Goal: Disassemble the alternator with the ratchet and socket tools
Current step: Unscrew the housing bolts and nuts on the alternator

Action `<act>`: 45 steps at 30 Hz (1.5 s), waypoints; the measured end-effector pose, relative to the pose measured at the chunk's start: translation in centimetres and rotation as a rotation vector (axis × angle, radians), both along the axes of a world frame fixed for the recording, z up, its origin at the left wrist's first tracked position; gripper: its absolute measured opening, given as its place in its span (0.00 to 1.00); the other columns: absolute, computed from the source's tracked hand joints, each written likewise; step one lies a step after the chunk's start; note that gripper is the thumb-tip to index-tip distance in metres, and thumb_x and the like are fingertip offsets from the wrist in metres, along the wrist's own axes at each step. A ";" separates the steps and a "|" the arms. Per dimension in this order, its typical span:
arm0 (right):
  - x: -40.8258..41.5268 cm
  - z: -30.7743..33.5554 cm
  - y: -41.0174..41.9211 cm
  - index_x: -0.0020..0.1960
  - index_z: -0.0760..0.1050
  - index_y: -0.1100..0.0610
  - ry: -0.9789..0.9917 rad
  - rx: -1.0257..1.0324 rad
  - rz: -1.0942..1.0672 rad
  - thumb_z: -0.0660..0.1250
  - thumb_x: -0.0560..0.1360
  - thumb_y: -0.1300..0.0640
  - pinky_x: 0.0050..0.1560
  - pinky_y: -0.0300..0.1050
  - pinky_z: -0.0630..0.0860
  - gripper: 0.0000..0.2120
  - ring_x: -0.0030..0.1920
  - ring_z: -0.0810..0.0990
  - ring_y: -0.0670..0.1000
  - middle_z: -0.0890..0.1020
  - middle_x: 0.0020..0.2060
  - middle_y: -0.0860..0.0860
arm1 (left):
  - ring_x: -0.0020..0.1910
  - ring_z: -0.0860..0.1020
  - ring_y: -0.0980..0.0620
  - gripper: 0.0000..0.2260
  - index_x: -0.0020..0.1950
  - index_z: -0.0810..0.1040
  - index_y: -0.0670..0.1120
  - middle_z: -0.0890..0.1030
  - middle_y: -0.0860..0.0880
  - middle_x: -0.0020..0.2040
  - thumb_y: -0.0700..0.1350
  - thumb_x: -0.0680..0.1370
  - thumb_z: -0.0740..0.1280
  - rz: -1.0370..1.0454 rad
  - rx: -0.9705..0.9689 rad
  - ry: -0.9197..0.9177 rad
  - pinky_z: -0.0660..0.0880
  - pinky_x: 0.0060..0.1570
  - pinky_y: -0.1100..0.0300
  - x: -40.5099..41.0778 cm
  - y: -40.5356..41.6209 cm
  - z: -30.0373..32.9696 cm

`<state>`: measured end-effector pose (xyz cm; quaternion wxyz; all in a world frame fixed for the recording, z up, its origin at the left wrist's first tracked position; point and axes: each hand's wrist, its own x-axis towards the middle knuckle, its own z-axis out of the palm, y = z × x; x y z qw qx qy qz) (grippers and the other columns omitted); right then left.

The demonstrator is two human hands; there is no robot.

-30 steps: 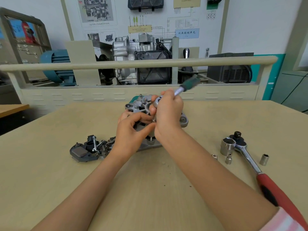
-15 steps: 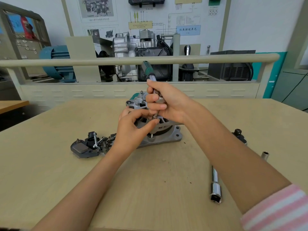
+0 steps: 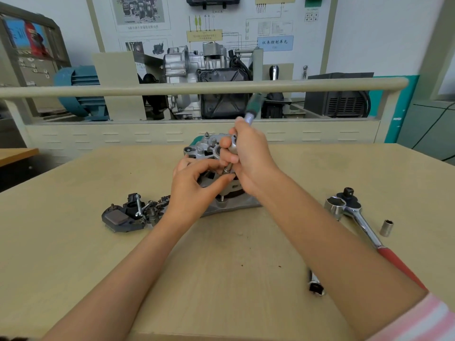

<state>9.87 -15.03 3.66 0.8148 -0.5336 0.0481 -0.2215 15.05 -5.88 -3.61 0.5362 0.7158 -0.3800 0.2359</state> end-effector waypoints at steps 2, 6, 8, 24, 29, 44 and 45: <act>0.2 0.6 -0.5 0.38 0.63 0.56 0.064 -0.112 0.120 0.52 0.82 0.53 0.27 0.41 0.60 0.15 0.16 0.58 0.44 0.69 0.18 0.46 | 0.51 0.70 0.52 0.09 0.45 0.78 0.57 0.79 0.56 0.42 0.45 0.70 0.73 0.001 -0.002 0.031 0.67 0.54 0.61 0.0 0.0 -0.1; 0.2 1.4 -0.9 0.38 0.63 0.55 0.135 -0.235 0.247 0.52 0.82 0.54 0.26 0.39 0.62 0.14 0.16 0.59 0.44 0.69 0.19 0.45 | 0.52 0.70 0.54 0.08 0.46 0.80 0.56 0.76 0.60 0.41 0.45 0.70 0.73 -0.007 -0.012 0.082 0.67 0.52 0.68 -0.1 0.1 -0.1; 0.2 1.3 -0.9 0.38 0.64 0.55 0.123 -0.196 0.242 0.53 0.82 0.54 0.26 0.39 0.62 0.14 0.17 0.60 0.44 0.69 0.19 0.45 | 0.52 0.71 0.53 0.07 0.44 0.80 0.56 0.77 0.61 0.40 0.45 0.70 0.73 -0.008 -0.014 0.073 0.67 0.53 0.64 -0.1 0.0 0.0; 0.7 1.4 0.5 0.39 0.68 0.57 0.140 -0.062 0.034 0.52 0.82 0.56 0.23 0.36 0.61 0.15 0.18 0.66 0.44 0.69 0.22 0.47 | 0.50 0.70 0.51 0.07 0.40 0.78 0.55 0.78 0.59 0.39 0.43 0.70 0.72 -0.006 -0.010 0.052 0.67 0.52 0.61 -0.2 0.0 0.2; 0.6 2.2 -0.8 0.42 0.72 0.57 0.209 -0.266 0.337 0.52 0.82 0.54 0.24 0.36 0.62 0.15 0.18 0.64 0.43 0.68 0.19 0.44 | 0.52 0.70 0.54 0.05 0.45 0.82 0.53 0.78 0.56 0.41 0.44 0.72 0.72 -0.025 -0.004 0.105 0.68 0.52 0.66 -0.2 0.2 0.2; 0.9 1.5 1.0 0.43 0.70 0.57 0.095 0.025 -0.032 0.52 0.81 0.62 0.27 0.36 0.65 0.10 0.26 0.70 0.45 0.72 0.28 0.49 | 0.46 0.70 0.53 0.06 0.37 0.78 0.55 0.78 0.61 0.34 0.45 0.69 0.72 -0.019 -0.025 0.055 0.65 0.46 0.61 0.2 -0.3 0.2; 0.9 1.9 0.6 0.43 0.71 0.57 0.139 -0.047 0.072 0.53 0.81 0.61 0.27 0.37 0.65 0.11 0.24 0.69 0.44 0.71 0.25 0.47 | 0.47 0.70 0.51 0.04 0.39 0.79 0.54 0.78 0.61 0.36 0.46 0.70 0.73 -0.006 -0.009 0.042 0.66 0.48 0.60 0.2 -0.2 0.1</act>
